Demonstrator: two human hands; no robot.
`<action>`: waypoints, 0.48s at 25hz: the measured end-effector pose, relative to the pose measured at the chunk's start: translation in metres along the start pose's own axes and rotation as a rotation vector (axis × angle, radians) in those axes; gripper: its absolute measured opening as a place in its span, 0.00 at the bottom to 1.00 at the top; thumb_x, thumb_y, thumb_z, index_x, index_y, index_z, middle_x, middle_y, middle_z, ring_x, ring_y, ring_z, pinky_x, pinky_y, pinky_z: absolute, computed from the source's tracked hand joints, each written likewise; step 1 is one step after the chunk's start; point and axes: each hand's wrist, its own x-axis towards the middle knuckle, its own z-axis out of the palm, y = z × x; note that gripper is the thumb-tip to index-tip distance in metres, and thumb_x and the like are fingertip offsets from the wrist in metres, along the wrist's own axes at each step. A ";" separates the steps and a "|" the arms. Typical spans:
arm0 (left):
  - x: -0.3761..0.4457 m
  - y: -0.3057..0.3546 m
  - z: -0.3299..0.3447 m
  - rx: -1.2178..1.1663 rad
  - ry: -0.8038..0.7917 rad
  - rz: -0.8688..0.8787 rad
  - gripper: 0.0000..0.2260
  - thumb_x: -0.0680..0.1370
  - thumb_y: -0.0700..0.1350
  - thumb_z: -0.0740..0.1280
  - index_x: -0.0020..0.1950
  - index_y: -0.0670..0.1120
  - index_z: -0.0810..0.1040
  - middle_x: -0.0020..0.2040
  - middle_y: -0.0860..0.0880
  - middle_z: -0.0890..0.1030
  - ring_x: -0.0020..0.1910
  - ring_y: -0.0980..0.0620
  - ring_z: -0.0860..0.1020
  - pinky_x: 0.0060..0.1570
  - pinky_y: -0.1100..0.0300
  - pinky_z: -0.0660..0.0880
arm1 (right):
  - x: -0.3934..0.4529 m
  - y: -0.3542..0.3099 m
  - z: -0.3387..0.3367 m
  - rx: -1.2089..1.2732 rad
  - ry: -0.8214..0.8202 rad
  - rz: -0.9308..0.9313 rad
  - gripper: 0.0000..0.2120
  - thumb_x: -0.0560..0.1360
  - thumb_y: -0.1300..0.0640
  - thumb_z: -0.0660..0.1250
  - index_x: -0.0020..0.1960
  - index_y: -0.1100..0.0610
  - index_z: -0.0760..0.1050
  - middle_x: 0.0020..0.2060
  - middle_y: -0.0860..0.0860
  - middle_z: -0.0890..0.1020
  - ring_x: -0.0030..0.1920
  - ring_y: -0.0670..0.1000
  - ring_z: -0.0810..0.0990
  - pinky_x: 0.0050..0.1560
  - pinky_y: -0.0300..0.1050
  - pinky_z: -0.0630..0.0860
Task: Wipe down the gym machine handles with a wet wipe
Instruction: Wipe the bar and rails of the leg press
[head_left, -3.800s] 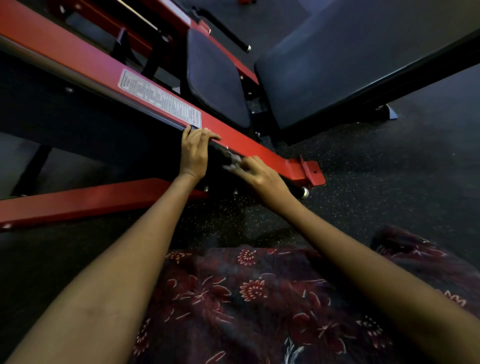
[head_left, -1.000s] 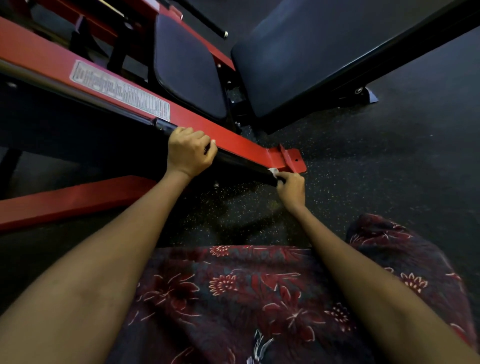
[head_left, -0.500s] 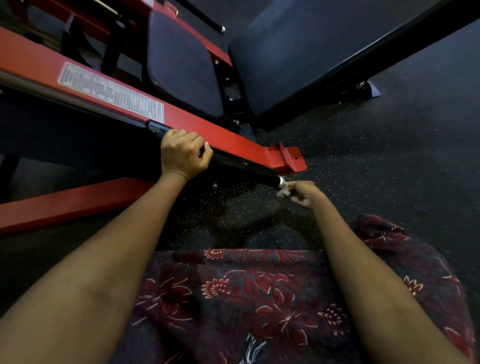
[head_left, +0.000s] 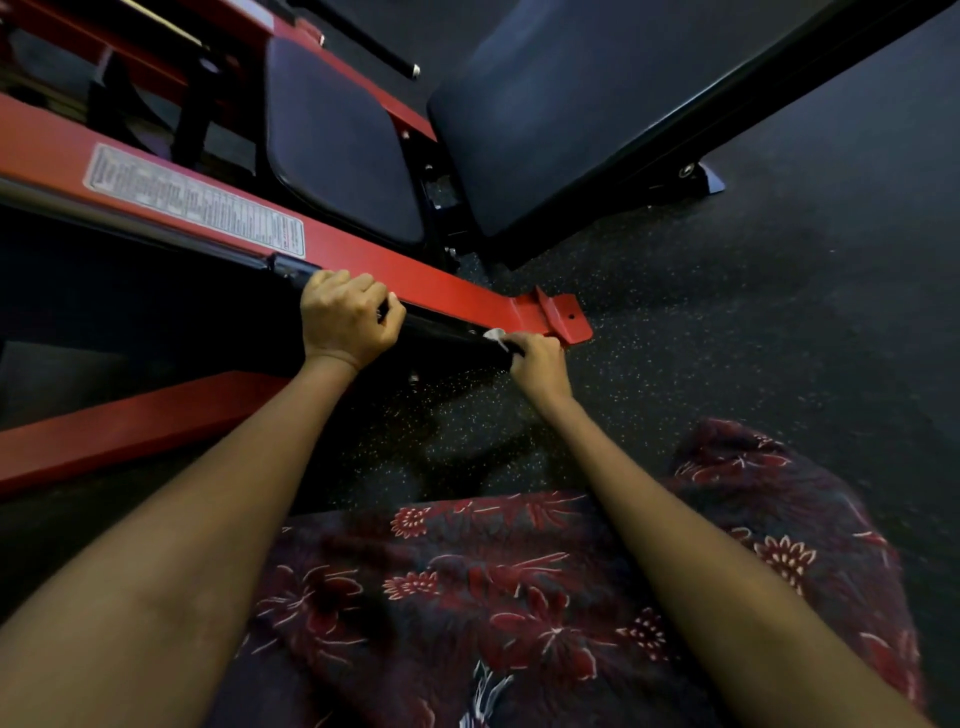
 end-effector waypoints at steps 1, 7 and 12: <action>0.000 0.000 0.000 -0.003 0.000 -0.003 0.12 0.71 0.45 0.64 0.27 0.44 0.73 0.26 0.47 0.72 0.26 0.45 0.70 0.35 0.56 0.64 | -0.003 0.006 0.002 0.006 0.038 0.018 0.14 0.73 0.70 0.61 0.56 0.63 0.79 0.47 0.59 0.83 0.44 0.54 0.81 0.48 0.47 0.79; 0.000 0.001 0.000 -0.010 -0.010 -0.011 0.12 0.71 0.45 0.64 0.28 0.44 0.74 0.26 0.47 0.72 0.26 0.45 0.70 0.35 0.56 0.65 | -0.019 -0.015 0.007 0.020 0.113 0.008 0.08 0.75 0.66 0.64 0.53 0.65 0.79 0.46 0.58 0.80 0.44 0.52 0.78 0.47 0.35 0.76; 0.001 0.001 -0.001 -0.006 -0.007 -0.017 0.12 0.71 0.44 0.64 0.27 0.44 0.73 0.26 0.47 0.72 0.27 0.45 0.71 0.35 0.56 0.64 | -0.055 -0.055 0.041 0.105 0.099 -0.398 0.10 0.72 0.70 0.65 0.52 0.65 0.79 0.47 0.58 0.79 0.48 0.54 0.79 0.46 0.43 0.78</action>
